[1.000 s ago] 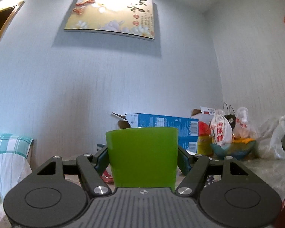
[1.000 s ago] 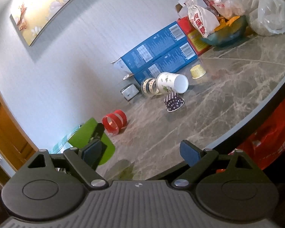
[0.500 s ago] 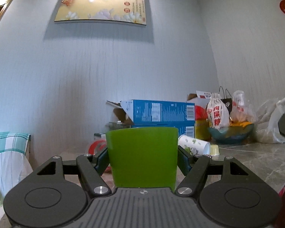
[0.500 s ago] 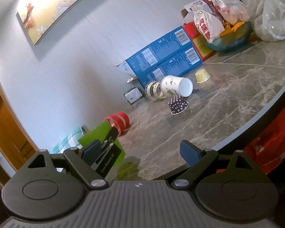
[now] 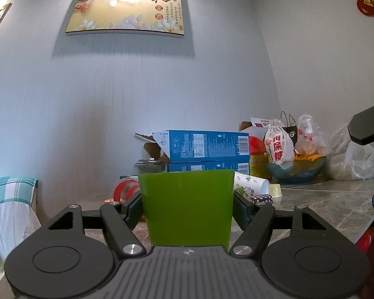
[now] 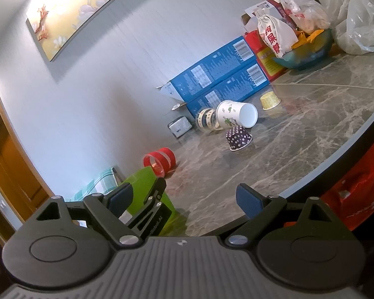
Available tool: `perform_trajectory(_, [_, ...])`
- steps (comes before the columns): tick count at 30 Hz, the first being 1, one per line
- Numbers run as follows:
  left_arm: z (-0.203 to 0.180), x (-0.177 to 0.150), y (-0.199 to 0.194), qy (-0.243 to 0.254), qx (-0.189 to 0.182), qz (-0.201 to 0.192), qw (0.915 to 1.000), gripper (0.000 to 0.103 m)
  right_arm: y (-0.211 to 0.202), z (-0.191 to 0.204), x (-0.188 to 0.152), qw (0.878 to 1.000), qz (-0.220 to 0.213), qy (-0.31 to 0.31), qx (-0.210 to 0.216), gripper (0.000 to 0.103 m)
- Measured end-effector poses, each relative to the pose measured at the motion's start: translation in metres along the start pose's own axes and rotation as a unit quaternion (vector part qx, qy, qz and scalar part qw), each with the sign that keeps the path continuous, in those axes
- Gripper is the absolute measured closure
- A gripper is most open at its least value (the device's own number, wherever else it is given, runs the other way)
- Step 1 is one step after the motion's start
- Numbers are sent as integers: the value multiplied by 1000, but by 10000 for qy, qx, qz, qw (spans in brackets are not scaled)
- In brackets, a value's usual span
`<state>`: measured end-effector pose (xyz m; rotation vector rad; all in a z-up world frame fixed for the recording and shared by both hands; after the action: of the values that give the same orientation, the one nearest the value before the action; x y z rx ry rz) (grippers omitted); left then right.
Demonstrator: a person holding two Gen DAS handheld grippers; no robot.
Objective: Flip cup upright
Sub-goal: 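Rotate the green cup upright with the left gripper, opening facing up, then lower the upright cup onto the table and open the left gripper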
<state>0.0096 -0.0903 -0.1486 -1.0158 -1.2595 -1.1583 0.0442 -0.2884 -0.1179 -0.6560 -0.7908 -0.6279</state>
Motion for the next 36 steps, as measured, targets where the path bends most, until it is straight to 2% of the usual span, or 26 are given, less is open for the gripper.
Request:
perform_trajectory(3, [0,2,-1,46,-56,41,10000,27,0,1,0,10000,5,-11,16,12])
perform_trajectory(6, [-1,2,-2,70,-231,96,9997,12,1,3,-1,10000,25,-24,21,12])
perform_trajectory(12, [3,0,2,-15,-476,356,9982,2,0,9,-2,9999,30,-86,49,12])
perform_trajectory(19, [9,-5,-2,26,-612,626,9962,2,-4,16,-3,9998,30,-171,94,12])
perform_trajectory(23, [26,1,-37,62,-786,517,9955,2,-10,23,0,9995,-53,-312,0,10])
perform_trajectory(26, [47,24,-65,-65,-955,599,9936,2,-19,39,5,9972,-168,-721,-125,3])
perform_trajectory(28, [63,50,-76,-234,-1104,872,9898,0,-23,51,8,9939,-198,-1061,-205,1])
perform_trajectory(30, [80,77,-80,-417,-1174,1346,9830,0,-29,63,13,9891,-248,-1401,-385,1])
perform_trajectory(33, [95,108,-82,-564,-1395,2031,9675,0,-38,80,20,9810,-354,-1765,-727,1])
perform_trajectory(35, [94,122,-87,-448,-1587,2237,9606,0,-42,89,22,9782,-420,-1871,-803,1])
perform_trajectory(36, [92,126,-90,-340,-1617,2267,9598,0,-42,93,23,9776,-387,-1897,-823,1])
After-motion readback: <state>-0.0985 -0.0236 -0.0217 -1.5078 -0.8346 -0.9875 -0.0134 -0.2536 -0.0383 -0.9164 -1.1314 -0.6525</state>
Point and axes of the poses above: each gripper's, at about its wrist camera, not at the fingertips, and y roughly the way its jaws point, z to its left, x to its top, the point moved 3 cm from there along y, roughly the way its jaws point, and after that the axes turned 8 degrees about -x, right-handed, at the moved point
